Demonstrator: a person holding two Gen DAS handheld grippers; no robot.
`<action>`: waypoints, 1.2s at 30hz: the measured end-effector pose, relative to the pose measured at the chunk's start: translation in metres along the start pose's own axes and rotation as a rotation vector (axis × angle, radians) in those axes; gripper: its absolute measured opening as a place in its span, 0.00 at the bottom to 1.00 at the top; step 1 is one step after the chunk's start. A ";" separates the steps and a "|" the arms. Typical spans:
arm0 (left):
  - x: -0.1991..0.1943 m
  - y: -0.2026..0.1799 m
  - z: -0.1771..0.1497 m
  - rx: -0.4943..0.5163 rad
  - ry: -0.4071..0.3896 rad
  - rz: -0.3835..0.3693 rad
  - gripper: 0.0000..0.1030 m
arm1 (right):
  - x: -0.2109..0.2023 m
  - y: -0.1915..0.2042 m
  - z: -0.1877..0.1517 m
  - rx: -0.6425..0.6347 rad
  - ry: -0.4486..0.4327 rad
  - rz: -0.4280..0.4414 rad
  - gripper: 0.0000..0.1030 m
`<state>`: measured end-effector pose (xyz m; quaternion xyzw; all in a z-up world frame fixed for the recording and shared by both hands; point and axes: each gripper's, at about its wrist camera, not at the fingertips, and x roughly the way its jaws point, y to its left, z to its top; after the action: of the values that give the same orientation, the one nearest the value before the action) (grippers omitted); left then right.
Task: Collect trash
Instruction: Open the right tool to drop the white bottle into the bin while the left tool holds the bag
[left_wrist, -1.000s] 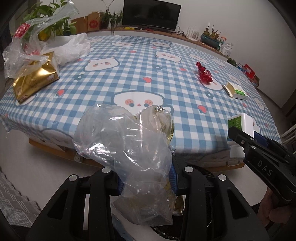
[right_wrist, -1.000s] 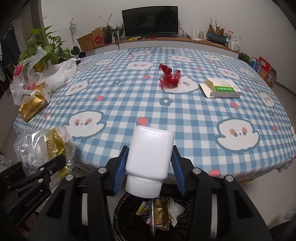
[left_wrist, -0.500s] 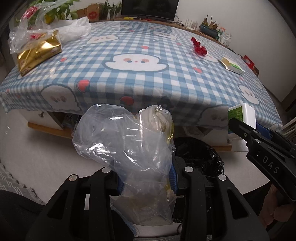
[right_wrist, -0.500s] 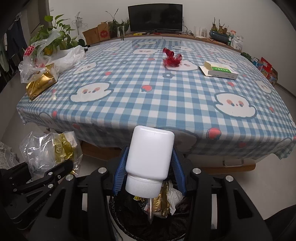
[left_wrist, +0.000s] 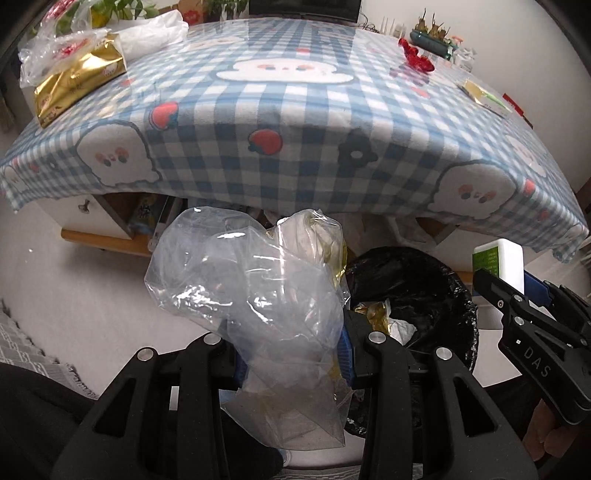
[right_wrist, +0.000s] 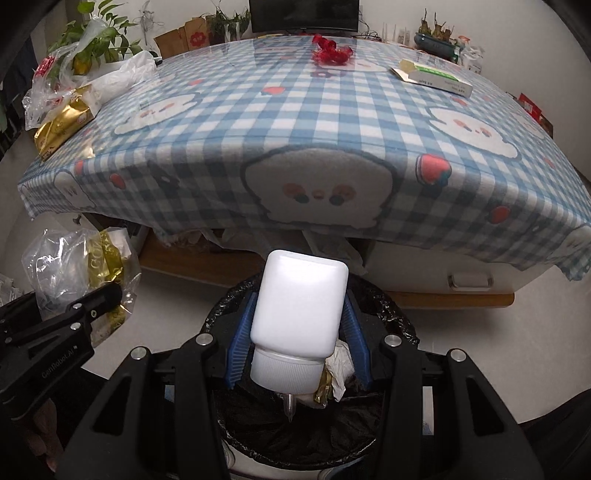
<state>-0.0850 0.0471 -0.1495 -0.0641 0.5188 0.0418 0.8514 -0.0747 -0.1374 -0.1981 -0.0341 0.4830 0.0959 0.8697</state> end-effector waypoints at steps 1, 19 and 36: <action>0.003 0.000 0.000 -0.002 0.006 -0.002 0.35 | 0.005 -0.002 -0.002 0.003 0.012 -0.003 0.43; 0.028 -0.017 -0.001 0.037 0.038 -0.002 0.36 | 0.038 -0.016 -0.018 0.018 0.046 -0.018 0.58; 0.037 -0.078 0.002 0.076 0.056 -0.054 0.36 | -0.008 -0.101 -0.011 0.106 -0.028 -0.083 0.91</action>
<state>-0.0557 -0.0293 -0.1762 -0.0468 0.5419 -0.0027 0.8392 -0.0678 -0.2394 -0.2010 -0.0065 0.4732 0.0348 0.8802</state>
